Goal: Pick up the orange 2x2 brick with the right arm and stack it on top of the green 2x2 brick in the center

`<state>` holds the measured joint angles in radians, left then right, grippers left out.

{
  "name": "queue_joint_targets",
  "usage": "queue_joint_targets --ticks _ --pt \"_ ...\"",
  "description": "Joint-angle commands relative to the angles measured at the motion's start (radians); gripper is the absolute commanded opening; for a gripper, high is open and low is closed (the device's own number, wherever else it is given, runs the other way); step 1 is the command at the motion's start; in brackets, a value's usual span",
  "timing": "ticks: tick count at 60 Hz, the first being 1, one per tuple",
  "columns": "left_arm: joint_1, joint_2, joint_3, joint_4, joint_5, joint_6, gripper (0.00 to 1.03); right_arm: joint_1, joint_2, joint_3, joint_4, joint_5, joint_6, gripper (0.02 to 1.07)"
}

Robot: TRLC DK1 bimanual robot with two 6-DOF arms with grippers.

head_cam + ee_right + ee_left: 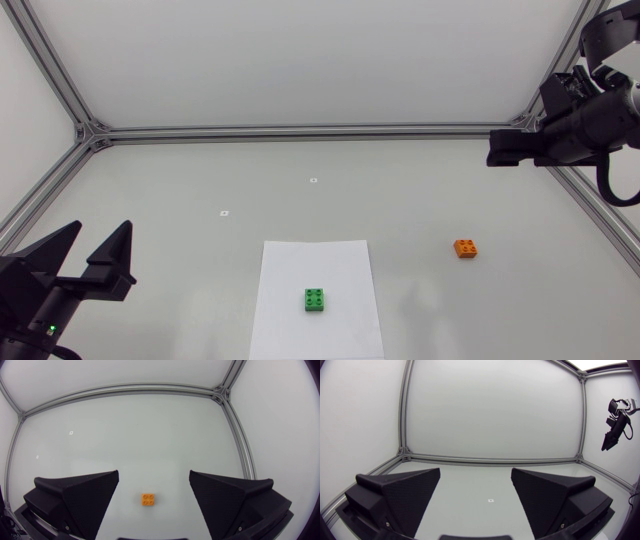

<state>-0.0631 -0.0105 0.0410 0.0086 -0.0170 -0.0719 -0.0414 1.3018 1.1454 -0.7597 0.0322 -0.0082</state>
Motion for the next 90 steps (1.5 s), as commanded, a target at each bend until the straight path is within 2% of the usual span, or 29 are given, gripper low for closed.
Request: queue_joint_targets --ticks 1,5,19,43,56,67,90 --pt "0.000 -0.005 -0.043 -0.010 -0.003 -0.020 0.99 -0.008 0.085 0.054 -0.067 0.020 -0.027 1.03" --pt "0.000 -0.005 -0.041 -0.010 -0.003 -0.020 0.99 -0.005 0.132 0.077 -0.107 0.043 -0.032 1.03" --pt "0.003 -0.005 -0.041 -0.010 -0.003 -0.019 0.99 -0.006 0.202 0.077 -0.128 0.043 -0.039 1.03" --pt "0.006 -0.005 -0.043 -0.010 -0.003 -0.019 0.99 -0.009 0.344 0.025 -0.124 0.041 -0.079 1.03" --pt "0.000 -0.005 -0.041 -0.010 -0.003 -0.020 0.99 0.017 0.369 -0.073 -0.052 0.052 -0.075 1.03" --pt "-0.001 -0.005 -0.041 -0.010 -0.003 -0.020 0.99 -0.002 0.390 -0.121 0.011 -0.012 -0.065 1.02" --pt "-0.001 -0.005 -0.041 -0.010 -0.003 -0.020 0.99 0.020 0.459 -0.151 0.080 0.003 -0.032 1.02"
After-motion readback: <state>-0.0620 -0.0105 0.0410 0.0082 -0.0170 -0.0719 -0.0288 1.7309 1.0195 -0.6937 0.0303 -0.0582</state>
